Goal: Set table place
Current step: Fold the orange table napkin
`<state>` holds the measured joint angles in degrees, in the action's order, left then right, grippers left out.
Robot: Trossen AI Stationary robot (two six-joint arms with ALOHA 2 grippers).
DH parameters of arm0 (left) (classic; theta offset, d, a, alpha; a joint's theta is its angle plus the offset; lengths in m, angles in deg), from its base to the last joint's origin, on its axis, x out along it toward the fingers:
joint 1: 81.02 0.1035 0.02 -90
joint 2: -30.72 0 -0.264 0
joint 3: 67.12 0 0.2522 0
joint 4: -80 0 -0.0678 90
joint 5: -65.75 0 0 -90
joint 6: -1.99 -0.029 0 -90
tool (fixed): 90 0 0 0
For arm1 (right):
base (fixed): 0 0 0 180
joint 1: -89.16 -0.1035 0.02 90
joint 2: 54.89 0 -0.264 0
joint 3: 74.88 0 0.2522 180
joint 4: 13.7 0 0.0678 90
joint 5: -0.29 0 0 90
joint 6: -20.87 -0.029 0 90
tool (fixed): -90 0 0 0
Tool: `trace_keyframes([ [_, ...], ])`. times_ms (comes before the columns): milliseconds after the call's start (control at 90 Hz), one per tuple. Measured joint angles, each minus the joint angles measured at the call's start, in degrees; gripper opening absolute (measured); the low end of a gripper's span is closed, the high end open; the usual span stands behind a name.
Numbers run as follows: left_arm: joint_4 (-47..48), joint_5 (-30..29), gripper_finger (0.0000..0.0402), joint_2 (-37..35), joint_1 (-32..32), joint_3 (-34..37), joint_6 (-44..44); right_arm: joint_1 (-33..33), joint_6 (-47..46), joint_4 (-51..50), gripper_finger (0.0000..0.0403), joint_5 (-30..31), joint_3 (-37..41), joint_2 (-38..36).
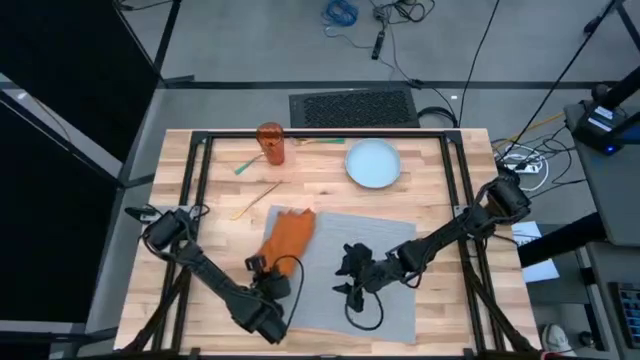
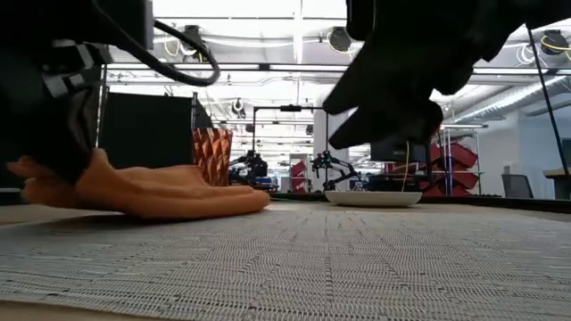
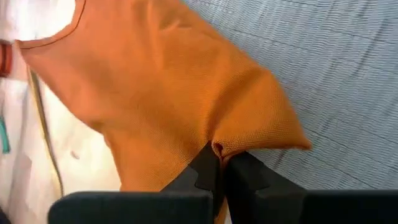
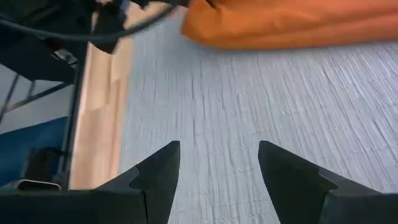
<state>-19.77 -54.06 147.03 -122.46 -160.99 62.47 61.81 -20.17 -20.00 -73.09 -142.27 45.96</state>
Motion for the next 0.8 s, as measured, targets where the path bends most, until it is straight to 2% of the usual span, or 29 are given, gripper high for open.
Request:
trace_keyframes([
  [489, -0.23, 1.80, 0.0000, -0.02, -3.19, 0.00, 12.03, -0.61, -0.29, -0.42, 0.0203, -0.17, 0.00, 0.00],
  [800, -4.89, 4.78, 0.0000, 0.38, -3.45, -0.02, 16.93, -2.71, 0.11, -3.86, 0.0203, -0.26, 0.02, 0.00],
])
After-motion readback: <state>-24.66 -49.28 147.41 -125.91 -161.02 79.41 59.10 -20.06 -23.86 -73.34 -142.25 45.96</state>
